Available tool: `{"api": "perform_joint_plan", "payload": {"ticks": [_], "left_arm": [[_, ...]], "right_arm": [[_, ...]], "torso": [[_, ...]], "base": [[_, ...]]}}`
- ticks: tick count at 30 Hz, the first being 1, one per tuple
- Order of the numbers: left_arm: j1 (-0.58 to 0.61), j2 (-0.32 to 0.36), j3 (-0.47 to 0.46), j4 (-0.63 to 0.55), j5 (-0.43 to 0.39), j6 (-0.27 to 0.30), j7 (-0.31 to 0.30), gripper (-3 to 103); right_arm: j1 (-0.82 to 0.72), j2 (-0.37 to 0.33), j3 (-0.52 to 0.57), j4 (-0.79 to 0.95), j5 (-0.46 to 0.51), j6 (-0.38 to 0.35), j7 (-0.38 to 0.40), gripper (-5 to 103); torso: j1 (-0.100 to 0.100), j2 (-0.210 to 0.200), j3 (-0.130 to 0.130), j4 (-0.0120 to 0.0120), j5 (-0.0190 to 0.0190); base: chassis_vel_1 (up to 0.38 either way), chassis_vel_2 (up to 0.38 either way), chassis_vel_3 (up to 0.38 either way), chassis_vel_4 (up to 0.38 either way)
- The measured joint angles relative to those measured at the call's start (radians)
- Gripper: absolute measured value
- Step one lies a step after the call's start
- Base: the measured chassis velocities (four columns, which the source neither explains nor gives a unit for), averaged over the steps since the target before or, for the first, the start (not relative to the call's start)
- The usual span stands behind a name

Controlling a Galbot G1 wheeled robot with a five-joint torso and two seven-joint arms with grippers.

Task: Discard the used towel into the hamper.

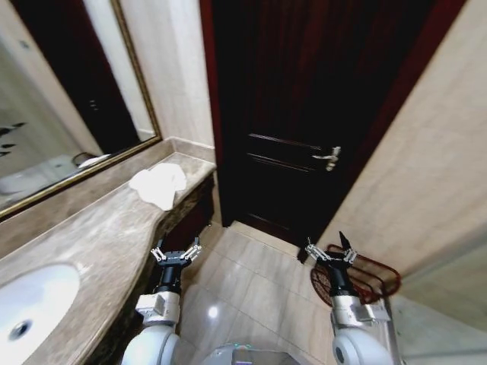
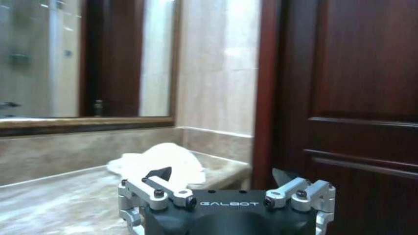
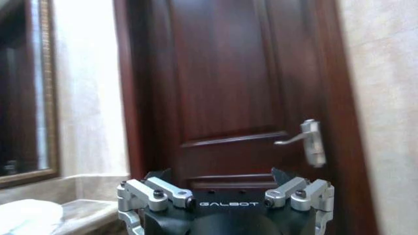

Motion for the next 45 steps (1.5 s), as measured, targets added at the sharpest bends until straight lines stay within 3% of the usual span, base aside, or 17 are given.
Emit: {"api": "perform_joint_plan", "payload": {"ticks": [12, 45], "left_arm": [[-0.004, 0.0, -0.006, 0.017, 0.043, -0.047, -0.003, 100], [0.003, 0.0, 0.008, 0.026, 0.06, -0.058, -0.007, 100]], "right_arm": [[-0.012, -0.007, 0.011, 0.0, 0.017, 0.009, -0.03, 100], [-0.012, -0.004, 0.009, -0.005, -0.012, 0.046, -0.027, 100]], "torso": [[0.0, 0.0, 0.0, 0.0001, 0.0], [0.0, 0.0, 0.0, -0.0001, 0.0]], "base": [[0.107, 0.112, 0.11, 0.112], [-0.031, 0.028, 0.03, -0.03]]}}
